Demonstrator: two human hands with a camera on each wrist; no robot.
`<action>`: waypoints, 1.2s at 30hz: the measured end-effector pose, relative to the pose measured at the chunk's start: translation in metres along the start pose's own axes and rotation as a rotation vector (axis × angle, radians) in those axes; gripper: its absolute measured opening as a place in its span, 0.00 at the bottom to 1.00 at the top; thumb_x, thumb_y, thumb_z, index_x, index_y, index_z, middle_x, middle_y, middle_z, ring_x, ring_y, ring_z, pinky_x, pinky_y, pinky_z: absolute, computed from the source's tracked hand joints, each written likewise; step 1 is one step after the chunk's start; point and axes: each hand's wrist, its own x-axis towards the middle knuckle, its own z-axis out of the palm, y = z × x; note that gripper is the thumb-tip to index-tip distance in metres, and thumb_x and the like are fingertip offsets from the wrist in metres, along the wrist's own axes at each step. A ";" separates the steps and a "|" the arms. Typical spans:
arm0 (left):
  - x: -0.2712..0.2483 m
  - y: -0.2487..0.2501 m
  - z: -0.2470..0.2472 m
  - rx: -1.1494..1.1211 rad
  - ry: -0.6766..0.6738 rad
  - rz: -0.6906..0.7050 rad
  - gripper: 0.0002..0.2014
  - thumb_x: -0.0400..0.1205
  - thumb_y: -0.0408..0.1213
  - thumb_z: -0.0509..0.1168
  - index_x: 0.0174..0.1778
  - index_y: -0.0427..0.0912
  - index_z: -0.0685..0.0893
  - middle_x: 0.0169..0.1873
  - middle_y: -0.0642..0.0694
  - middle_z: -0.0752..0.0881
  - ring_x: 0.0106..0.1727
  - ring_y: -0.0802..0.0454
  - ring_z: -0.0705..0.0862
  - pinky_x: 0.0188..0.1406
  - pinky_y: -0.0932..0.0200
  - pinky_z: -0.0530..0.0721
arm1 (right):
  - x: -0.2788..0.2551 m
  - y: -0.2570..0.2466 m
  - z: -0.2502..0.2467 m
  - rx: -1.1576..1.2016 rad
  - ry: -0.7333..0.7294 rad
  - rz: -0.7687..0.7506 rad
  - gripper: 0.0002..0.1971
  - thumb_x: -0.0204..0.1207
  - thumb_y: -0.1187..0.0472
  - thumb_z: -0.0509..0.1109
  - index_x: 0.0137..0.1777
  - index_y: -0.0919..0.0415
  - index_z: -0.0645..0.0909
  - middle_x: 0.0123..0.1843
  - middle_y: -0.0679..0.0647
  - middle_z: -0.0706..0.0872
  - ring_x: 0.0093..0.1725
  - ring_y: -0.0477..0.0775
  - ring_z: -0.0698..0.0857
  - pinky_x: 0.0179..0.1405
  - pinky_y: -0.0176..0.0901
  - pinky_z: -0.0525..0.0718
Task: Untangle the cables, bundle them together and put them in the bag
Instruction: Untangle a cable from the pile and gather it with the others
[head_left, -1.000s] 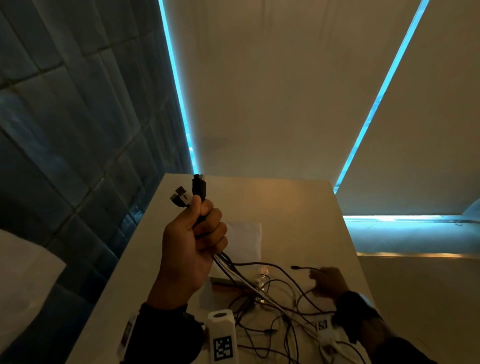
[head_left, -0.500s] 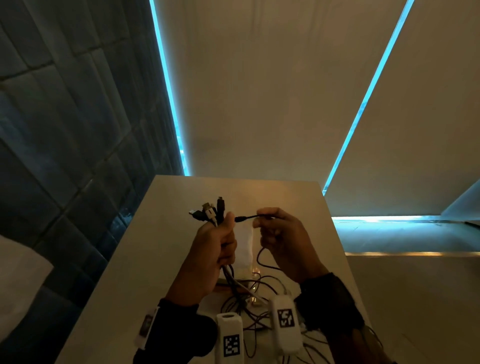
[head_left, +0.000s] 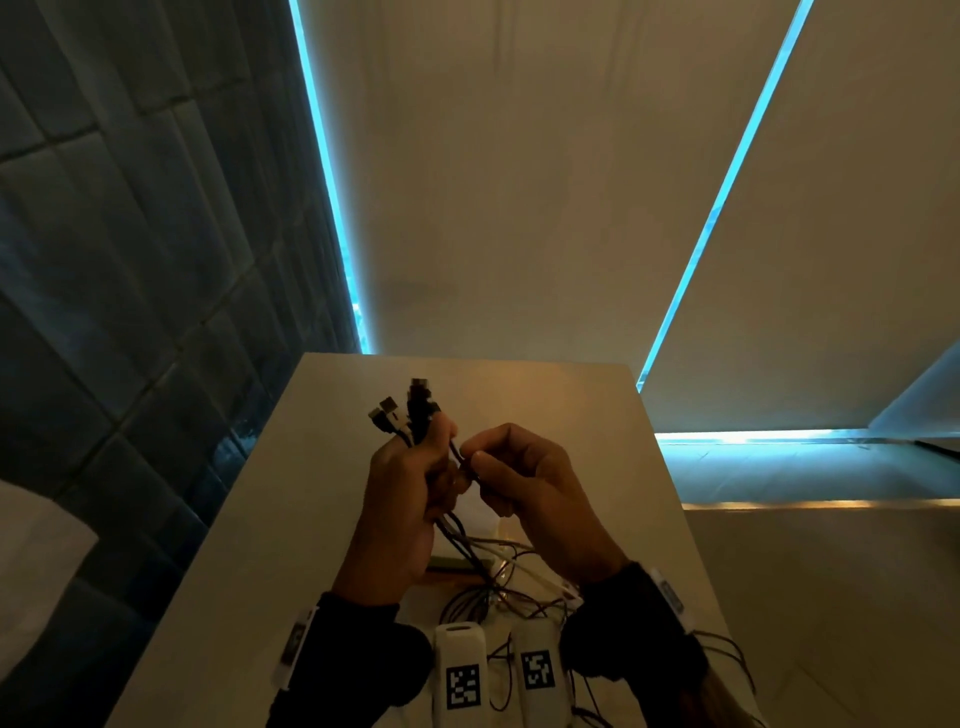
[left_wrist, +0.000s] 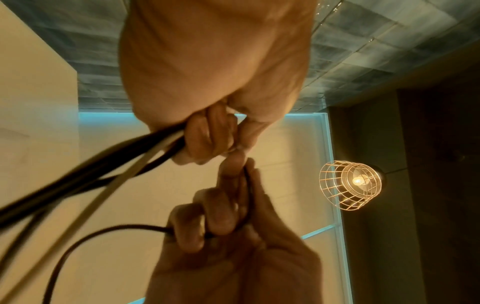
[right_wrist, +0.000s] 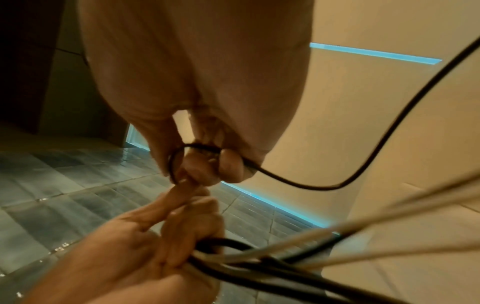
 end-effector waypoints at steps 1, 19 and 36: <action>0.001 0.000 -0.001 -0.022 0.012 0.029 0.13 0.85 0.41 0.59 0.37 0.40 0.76 0.19 0.50 0.64 0.19 0.56 0.59 0.19 0.61 0.60 | 0.000 0.000 -0.001 -0.051 -0.009 0.024 0.06 0.81 0.66 0.65 0.55 0.67 0.79 0.37 0.63 0.86 0.28 0.52 0.74 0.27 0.38 0.73; 0.003 -0.003 0.002 -0.107 0.117 0.085 0.15 0.86 0.43 0.55 0.35 0.41 0.75 0.24 0.52 0.74 0.31 0.54 0.72 0.37 0.56 0.71 | 0.006 0.007 0.008 -0.273 -0.056 -0.034 0.15 0.84 0.62 0.63 0.34 0.57 0.80 0.20 0.37 0.76 0.22 0.36 0.71 0.27 0.24 0.67; 0.004 -0.002 -0.007 -0.222 -0.018 0.066 0.16 0.86 0.41 0.52 0.32 0.41 0.66 0.19 0.53 0.62 0.19 0.59 0.58 0.17 0.64 0.62 | 0.002 0.060 -0.007 -0.430 -0.062 0.046 0.17 0.83 0.58 0.65 0.31 0.53 0.78 0.24 0.37 0.79 0.28 0.37 0.73 0.34 0.26 0.71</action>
